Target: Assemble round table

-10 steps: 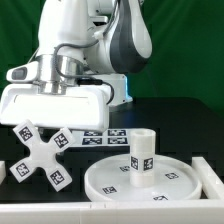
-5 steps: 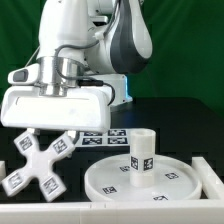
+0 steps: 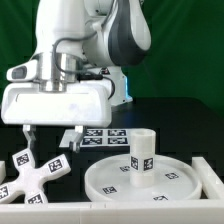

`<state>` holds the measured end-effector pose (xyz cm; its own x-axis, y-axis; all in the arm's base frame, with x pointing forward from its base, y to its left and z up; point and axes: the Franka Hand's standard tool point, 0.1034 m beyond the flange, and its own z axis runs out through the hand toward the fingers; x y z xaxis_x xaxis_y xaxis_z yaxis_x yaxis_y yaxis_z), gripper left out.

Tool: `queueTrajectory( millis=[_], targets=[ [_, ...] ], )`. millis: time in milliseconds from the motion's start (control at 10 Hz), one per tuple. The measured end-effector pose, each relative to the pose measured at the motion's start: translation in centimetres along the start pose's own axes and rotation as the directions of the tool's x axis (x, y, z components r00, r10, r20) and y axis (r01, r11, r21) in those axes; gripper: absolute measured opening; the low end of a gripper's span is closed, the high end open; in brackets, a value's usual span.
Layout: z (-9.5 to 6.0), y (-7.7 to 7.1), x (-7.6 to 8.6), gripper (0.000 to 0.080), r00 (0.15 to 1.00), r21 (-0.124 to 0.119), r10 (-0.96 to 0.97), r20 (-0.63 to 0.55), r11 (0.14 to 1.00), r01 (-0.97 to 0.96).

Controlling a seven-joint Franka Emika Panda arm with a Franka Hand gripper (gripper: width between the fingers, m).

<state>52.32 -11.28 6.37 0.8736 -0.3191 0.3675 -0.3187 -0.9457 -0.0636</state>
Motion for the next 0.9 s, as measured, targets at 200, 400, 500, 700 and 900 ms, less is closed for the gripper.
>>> queueTrajectory(
  millis=[200, 400, 500, 700, 900],
  targets=[
    [-2.2, -1.3, 1.0, 0.0648, 0.994, 0.076, 0.020, 0.107, 0.997, -0.029],
    [-3.0, -2.2, 3.5, 0.0648, 0.978, 0.134, 0.014, 0.210, 0.990, -0.043],
    [-2.9, -2.1, 4.4, 0.0648, 0.960, 0.162, 0.002, 0.282, 0.986, -0.050],
    [-2.7, -1.9, 6.4, 0.0648, 0.884, 0.201, -0.042, 0.465, 0.978, -0.059],
    [-2.2, -2.3, 7.7, 0.0648, 0.787, 0.233, -0.084, 0.612, 0.969, -0.077]
  ],
)
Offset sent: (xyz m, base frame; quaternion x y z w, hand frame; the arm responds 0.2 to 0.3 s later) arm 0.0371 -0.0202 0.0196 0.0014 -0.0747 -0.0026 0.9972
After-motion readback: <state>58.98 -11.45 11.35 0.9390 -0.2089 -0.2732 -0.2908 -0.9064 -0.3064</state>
